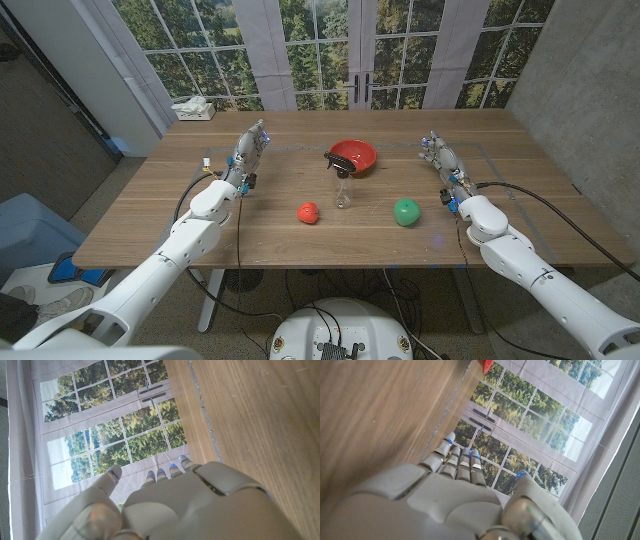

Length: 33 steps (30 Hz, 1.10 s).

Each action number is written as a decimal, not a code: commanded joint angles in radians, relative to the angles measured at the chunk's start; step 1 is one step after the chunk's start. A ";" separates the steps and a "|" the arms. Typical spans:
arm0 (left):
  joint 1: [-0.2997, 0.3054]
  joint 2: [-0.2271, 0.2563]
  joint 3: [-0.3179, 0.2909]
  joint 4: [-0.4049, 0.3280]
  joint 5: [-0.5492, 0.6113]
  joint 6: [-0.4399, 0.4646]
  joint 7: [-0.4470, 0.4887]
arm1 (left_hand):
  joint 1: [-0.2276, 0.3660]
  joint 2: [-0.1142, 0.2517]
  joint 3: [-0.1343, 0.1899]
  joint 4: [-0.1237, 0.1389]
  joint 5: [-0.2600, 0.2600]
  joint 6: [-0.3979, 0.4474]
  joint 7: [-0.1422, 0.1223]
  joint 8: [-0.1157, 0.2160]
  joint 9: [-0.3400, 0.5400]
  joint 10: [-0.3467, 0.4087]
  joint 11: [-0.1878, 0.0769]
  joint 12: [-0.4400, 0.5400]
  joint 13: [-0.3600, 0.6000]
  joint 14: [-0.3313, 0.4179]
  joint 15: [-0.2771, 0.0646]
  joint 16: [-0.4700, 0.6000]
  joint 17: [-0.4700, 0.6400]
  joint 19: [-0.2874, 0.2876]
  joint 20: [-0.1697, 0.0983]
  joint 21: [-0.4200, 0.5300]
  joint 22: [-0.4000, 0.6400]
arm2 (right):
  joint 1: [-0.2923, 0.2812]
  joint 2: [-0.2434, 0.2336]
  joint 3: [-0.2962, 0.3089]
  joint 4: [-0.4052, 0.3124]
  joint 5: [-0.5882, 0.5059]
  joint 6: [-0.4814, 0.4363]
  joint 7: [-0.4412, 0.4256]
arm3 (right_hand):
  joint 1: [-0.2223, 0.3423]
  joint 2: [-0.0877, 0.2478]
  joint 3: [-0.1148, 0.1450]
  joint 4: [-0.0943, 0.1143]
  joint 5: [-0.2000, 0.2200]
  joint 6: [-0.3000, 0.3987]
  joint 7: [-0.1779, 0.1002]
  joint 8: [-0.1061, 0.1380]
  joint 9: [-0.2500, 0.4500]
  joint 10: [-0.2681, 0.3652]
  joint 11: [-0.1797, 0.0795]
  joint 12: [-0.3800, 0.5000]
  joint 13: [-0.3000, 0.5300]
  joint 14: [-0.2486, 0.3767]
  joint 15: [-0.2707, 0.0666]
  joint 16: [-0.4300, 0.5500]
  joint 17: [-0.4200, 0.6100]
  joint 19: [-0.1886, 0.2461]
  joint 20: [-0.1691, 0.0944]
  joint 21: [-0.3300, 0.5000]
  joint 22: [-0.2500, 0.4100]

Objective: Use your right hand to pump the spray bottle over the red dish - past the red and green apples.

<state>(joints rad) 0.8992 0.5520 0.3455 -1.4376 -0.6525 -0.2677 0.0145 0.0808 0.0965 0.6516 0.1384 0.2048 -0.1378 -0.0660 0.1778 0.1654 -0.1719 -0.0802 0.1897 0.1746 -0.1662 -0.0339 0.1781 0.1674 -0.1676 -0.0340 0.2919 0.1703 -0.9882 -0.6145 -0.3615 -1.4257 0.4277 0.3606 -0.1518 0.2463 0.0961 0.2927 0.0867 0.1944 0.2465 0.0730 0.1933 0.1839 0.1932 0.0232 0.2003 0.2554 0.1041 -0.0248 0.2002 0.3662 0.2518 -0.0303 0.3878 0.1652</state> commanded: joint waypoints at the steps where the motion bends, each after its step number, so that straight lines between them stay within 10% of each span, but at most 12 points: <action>1: 0.006 0.003 -0.006 -0.007 -0.003 -0.008 -0.002 | 0.005 0.076 0.001 -0.007 0.005 0.001 -0.007 0.004 0.005 -0.078 -0.002 0.004 0.002 -0.116 -0.073 0.003 0.002 -0.020 -0.094 -0.002 0.002 | -0.028 -0.016 -0.019 -0.051 -0.100 0.003 -0.060 | -0.003 -0.007 -0.001 -0.008 0.000 0.005 -0.003 0.007 0.002 0.000 -0.011 -0.002 0.000 0.005 -0.005 0.003 -0.004 0.004 0.000 -0.006 0.004; 33: 0.006 -0.001 -0.005 -0.010 0.004 -0.013 0.006 | 0.003 0.076 0.006 -0.016 0.005 0.005 -0.006 0.005 0.005 -0.073 0.001 0.003 0.002 -0.113 -0.072 0.001 0.002 -0.012 -0.093 -0.013 0.002 | -0.113 -0.055 -0.016 -0.178 -0.273 -0.003 -0.157 | 0.006 -0.028 -0.001 -0.045 0.001 0.035 -0.009 0.014 0.002 0.028 -0.008 0.006 -0.020 0.033 -0.008 0.008 -0.039 0.038 0.000 -0.023 0.005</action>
<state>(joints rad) 0.9079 0.5546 0.3377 -1.4487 -0.6540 -0.2789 0.0186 0.0808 0.0964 0.6555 0.1264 0.2048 -0.1377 -0.0659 0.1778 0.1652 -0.1719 -0.0802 0.1897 0.1745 -0.1662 -0.0339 0.1781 0.1677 -0.1676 -0.0341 0.2841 0.1701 -1.0610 -0.6518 -0.3897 -1.5503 0.2180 0.3709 -0.2637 0.2449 0.0763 0.2910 0.0462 0.1944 0.2715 0.0659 0.2004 0.1838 0.2110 0.0161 0.2004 0.2347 0.1254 -0.0322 0.2002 0.3267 0.2805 -0.0303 0.3668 0.1651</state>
